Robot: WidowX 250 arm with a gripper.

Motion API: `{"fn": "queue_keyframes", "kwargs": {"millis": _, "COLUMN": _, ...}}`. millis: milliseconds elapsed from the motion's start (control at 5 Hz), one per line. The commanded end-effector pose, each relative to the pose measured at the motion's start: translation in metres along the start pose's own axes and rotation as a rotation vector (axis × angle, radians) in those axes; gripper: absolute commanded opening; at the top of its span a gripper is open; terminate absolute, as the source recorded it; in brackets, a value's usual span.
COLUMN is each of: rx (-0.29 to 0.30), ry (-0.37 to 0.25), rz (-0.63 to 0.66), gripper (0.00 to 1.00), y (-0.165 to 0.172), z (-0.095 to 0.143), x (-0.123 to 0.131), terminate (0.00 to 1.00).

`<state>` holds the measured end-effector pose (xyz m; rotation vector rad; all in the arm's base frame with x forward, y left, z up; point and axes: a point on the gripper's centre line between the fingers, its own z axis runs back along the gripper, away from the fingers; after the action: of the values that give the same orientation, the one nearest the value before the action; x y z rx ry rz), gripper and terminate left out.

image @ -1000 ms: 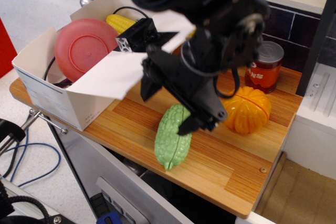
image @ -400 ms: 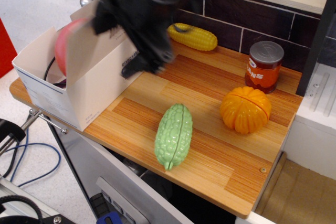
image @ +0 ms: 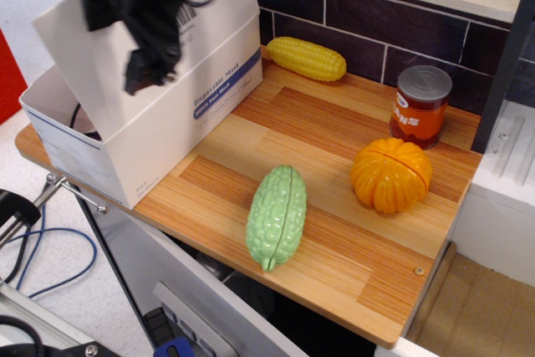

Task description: Close white1fbox flap

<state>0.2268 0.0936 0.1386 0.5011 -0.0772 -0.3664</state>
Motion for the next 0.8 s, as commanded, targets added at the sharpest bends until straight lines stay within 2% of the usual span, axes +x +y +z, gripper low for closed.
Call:
{"fn": "queue_keyframes", "kwargs": {"millis": 0, "rx": -0.154, "ry": 0.001, "rz": 0.006, "gripper": 1.0, "y": 0.031, "z": -0.037, "x": -0.011, "terminate": 0.0}}
{"fn": "queue_keyframes", "kwargs": {"millis": 200, "rx": -0.197, "ry": -0.03, "rz": 0.028, "gripper": 1.0, "y": 0.028, "z": -0.054, "x": -0.013, "terminate": 0.0}}
{"fn": "queue_keyframes", "kwargs": {"millis": 400, "rx": -0.266, "ry": -0.058, "rz": 0.028, "gripper": 1.0, "y": 0.023, "z": -0.071, "x": -0.012, "terminate": 0.0}}
{"fn": "queue_keyframes", "kwargs": {"millis": 600, "rx": -0.302, "ry": -0.103, "rz": 0.028, "gripper": 1.0, "y": 0.018, "z": -0.081, "x": -0.01, "terminate": 0.0}}
